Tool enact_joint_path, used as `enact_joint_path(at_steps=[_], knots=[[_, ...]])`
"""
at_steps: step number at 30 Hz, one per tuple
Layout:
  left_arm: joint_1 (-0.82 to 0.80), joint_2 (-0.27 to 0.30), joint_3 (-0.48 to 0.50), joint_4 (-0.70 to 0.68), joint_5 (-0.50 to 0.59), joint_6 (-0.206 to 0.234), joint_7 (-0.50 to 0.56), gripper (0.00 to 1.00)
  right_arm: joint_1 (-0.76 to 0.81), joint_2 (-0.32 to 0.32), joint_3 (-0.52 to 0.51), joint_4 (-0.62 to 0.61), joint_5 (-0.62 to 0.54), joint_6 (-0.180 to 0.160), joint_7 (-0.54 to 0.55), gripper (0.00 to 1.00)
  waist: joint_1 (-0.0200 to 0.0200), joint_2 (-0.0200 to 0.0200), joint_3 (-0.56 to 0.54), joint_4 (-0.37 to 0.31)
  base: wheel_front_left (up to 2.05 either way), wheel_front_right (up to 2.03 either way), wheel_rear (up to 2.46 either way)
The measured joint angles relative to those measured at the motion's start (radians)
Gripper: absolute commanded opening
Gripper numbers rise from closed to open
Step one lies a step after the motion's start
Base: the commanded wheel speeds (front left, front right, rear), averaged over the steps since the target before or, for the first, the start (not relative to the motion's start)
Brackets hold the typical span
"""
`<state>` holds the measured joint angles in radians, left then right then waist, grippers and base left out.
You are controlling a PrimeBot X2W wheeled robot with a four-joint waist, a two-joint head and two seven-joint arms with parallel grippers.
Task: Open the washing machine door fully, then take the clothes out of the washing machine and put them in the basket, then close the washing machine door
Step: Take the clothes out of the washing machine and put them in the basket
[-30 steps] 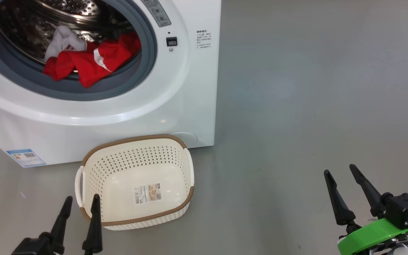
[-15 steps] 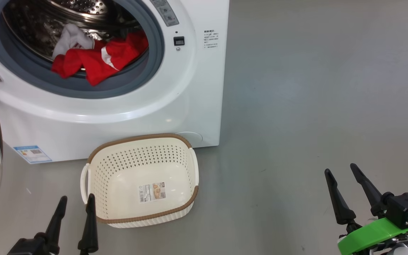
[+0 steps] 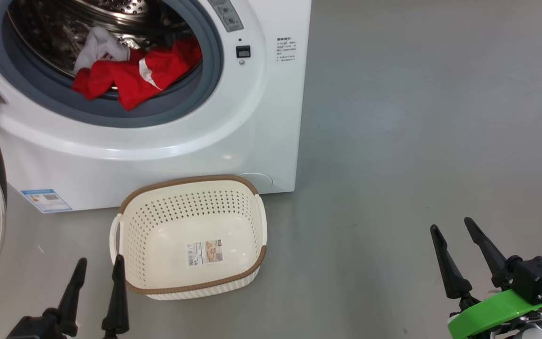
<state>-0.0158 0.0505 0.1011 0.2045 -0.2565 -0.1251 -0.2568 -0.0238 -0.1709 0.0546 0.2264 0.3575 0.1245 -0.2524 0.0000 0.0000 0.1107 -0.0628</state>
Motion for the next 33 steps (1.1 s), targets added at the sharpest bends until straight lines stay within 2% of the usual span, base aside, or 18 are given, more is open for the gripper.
enact_joint_path(at_steps=[25,33], knots=[[-0.005,-0.001,0.004,-0.003,-0.009,0.0,0.0,1.0,-0.004,0.0,0.015,0.0,0.0,0.0,0.0,1.0,0.0,0.0,0.027,-0.002,0.9,-0.92,0.02],[-0.006,0.002,-0.004,-0.008,-0.015,0.0,0.0,1.0,-0.007,0.002,0.018,-0.001,0.0,0.0,0.0,1.0,0.0,0.0,0.028,-0.001,0.29,-0.29,0.0]])
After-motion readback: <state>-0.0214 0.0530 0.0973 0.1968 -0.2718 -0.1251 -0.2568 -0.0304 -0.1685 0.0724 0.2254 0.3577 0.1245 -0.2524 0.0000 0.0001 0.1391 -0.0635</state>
